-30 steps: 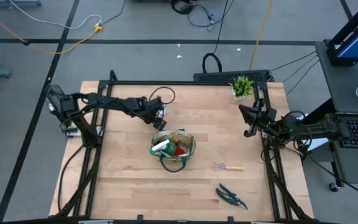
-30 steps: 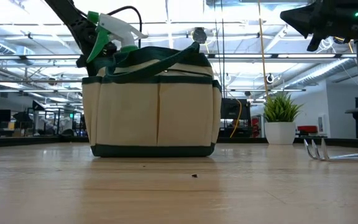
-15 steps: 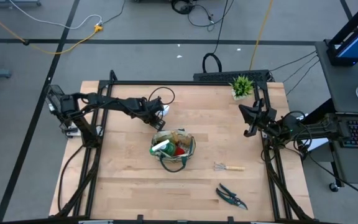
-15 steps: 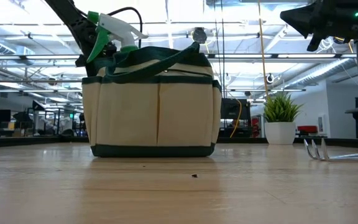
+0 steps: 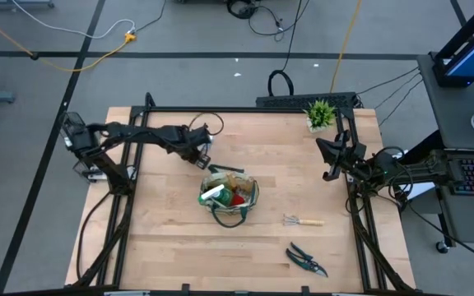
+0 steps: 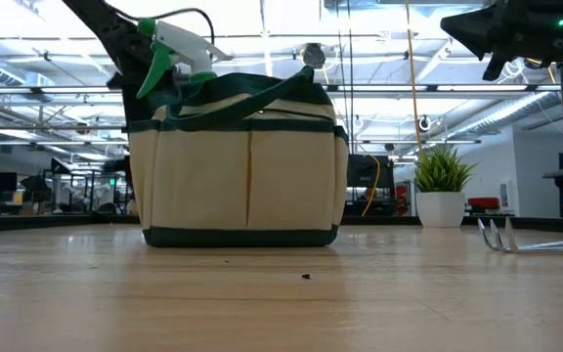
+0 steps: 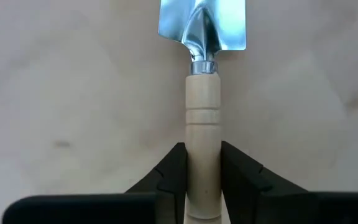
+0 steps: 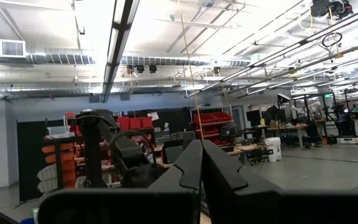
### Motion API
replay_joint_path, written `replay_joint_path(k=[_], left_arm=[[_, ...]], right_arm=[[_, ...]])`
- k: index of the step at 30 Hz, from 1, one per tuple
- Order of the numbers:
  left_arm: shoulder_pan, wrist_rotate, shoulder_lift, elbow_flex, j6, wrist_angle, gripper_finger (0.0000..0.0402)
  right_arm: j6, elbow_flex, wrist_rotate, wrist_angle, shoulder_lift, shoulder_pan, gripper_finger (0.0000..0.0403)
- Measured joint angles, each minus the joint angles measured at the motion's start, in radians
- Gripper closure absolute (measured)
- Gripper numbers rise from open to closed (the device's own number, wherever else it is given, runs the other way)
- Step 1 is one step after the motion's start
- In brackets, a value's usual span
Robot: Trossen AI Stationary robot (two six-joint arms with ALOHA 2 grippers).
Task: Pick & Place Garden tools in Gardening bag
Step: Put the brown trowel into the white gardening bag
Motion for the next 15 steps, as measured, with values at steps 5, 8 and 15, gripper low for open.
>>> replay_joint_path(k=[5,8,15], left_arm=[[0.043,-0.082,-0.132,0.002,0.014,-0.054,0.0325],[0.07,-0.083,-0.226,0.002,0.022,-0.052,0.0327],[0.112,0.039,-0.435,0.004,0.024,0.0,0.0327]], right_arm=[[-0.001,0.0,-0.001,0.0,0.0,0.0,0.0403],[0.0,0.0,-0.003,0.0,0.0,0.0,0.0403],[0.0,0.0,-0.003,0.0,0.007,0.0,0.0403]])
